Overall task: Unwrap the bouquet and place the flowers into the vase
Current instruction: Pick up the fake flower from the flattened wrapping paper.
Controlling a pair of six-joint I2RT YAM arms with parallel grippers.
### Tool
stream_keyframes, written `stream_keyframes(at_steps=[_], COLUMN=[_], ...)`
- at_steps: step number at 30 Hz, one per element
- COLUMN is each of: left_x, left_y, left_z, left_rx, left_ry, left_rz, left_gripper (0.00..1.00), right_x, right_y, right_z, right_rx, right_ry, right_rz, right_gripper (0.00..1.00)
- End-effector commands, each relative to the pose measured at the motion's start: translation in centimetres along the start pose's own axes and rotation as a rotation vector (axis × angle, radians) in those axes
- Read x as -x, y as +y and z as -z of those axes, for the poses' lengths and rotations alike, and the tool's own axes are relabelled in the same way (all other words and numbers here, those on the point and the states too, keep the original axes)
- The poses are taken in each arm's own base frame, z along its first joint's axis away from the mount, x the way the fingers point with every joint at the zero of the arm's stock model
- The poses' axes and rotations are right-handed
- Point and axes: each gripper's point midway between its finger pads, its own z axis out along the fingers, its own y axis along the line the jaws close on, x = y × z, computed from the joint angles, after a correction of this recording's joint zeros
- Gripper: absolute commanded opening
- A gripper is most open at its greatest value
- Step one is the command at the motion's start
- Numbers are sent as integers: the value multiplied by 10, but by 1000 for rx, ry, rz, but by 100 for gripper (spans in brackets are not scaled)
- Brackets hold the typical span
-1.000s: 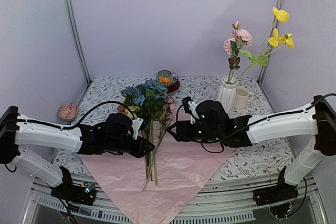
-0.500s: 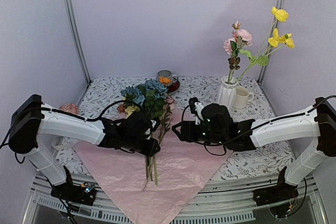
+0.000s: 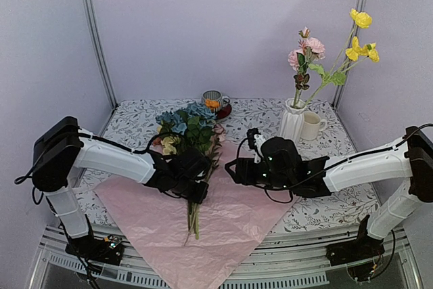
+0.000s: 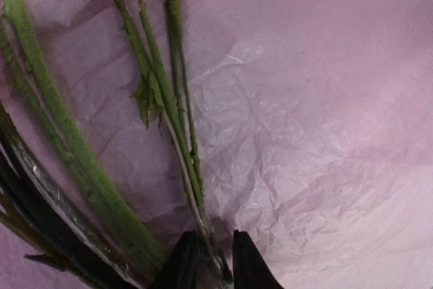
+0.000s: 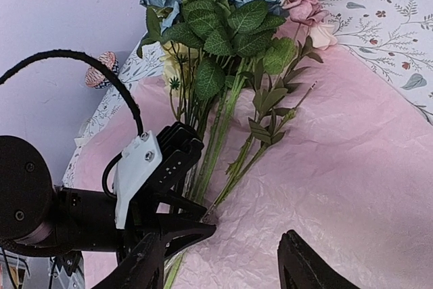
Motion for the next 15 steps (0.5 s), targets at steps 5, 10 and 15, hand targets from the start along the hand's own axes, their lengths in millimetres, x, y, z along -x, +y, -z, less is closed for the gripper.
stream_keyframes(at_steps=[5, 10, 15], left_x=[10, 38, 61], left_y=[-5, -15, -26], left_z=[13, 59, 110], left_rx=[5, -82, -214], left_ry=[-24, -172, -341], left_rz=[9, 43, 57], left_gripper=[0, 0, 0], right_x=[9, 21, 44], right_y=[5, 19, 51], right_z=[7, 17, 38], right_rx=[20, 69, 211], right_ry=[-40, -51, -101], right_rz=[-17, -22, -2], right_gripper=[59, 59, 59])
